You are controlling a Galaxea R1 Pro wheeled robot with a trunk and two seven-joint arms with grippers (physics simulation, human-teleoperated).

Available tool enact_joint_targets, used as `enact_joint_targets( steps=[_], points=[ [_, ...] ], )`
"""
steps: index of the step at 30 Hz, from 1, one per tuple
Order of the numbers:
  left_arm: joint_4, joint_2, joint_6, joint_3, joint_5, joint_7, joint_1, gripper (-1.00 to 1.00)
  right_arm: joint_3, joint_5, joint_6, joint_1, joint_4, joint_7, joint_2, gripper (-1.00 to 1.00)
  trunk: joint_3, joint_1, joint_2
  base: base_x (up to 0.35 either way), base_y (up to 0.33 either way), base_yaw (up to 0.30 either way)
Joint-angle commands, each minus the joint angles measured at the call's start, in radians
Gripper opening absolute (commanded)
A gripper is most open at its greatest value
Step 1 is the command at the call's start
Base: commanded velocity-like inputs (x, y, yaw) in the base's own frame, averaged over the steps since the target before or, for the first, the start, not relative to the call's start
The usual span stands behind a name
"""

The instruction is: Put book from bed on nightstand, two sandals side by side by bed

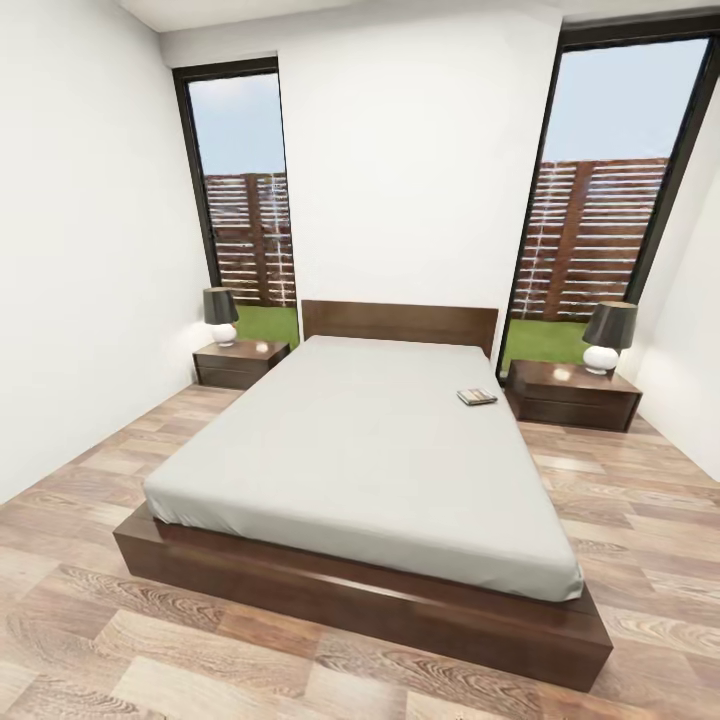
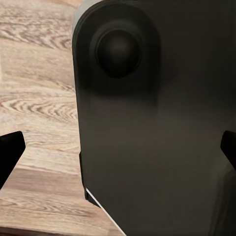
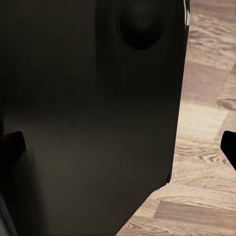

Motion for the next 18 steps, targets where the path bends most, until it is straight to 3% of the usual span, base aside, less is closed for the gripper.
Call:
enact_joint_targets(
  steps=[1,18],
  points=[
    [-0.001,0.0,0.0,-0.001,-0.001,0.0,0.0,1.0,0.0,0.0,0.0,0.001,-0.003,0.0,0.0,1.0,-0.001,0.0,0.0,-0.102,0.0,0.0],
    [-0.002,0.0,-0.018,-0.001,-0.001,0.0,0.0,1.0,0.001,-0.001,-0.023,0.001,-0.005,0.0,0.001,1.0,-0.001,0.0,0.0,-0.035,0.0,0.004]
  ],
)
